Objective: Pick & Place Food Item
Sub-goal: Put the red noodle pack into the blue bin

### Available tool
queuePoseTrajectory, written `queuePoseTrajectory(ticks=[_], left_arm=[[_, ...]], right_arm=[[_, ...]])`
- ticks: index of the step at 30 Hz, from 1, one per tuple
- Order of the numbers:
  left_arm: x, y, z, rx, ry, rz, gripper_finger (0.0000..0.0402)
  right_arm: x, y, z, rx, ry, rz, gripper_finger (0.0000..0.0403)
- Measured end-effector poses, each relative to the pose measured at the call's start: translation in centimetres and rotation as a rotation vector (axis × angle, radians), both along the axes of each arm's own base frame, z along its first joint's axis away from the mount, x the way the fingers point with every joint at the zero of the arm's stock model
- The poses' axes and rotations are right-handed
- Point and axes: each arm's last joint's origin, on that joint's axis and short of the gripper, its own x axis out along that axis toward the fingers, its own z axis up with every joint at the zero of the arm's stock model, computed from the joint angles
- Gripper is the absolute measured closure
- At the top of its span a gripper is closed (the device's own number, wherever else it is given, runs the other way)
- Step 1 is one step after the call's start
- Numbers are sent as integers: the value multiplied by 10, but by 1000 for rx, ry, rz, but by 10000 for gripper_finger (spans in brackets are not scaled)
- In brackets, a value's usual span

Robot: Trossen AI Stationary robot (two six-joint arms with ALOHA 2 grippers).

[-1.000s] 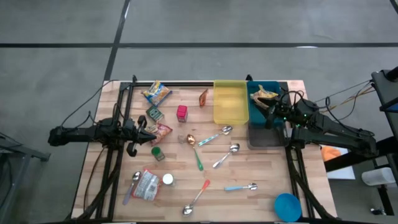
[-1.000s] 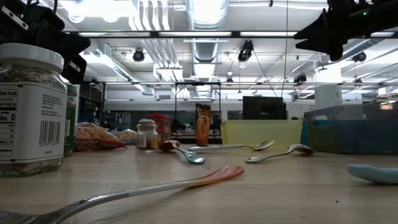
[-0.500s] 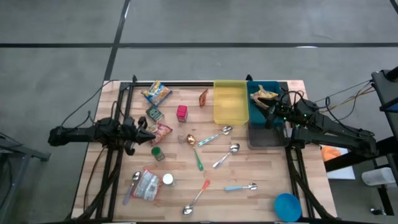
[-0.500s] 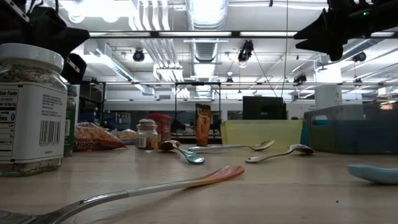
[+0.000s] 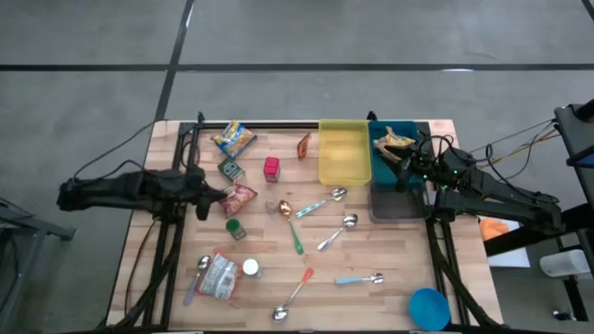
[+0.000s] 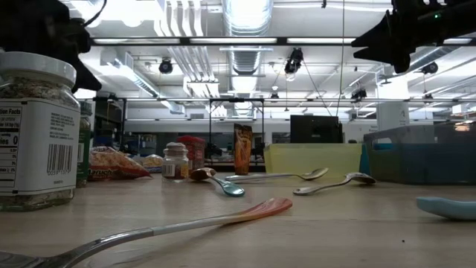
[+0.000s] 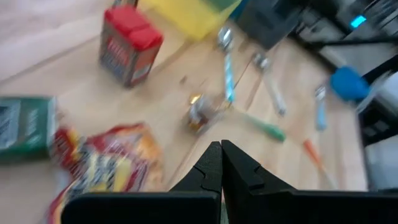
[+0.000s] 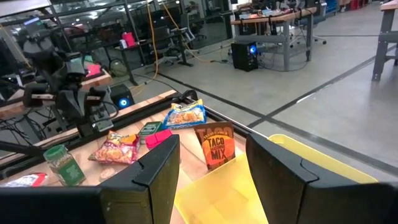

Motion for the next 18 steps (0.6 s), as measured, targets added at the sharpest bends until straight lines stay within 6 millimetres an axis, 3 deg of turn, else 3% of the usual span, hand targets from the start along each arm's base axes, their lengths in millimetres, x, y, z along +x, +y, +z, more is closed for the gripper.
queuePoseTrajectory(ticks=[8, 18], left_arm=[[12, 1, 22, -40, 454, 119, 401], [39, 2, 25, 42, 666, 57, 401]], right_arm=[[0, 0, 0, 0, 0, -1, 220], [0, 0, 0, 0, 0, -1, 220]])
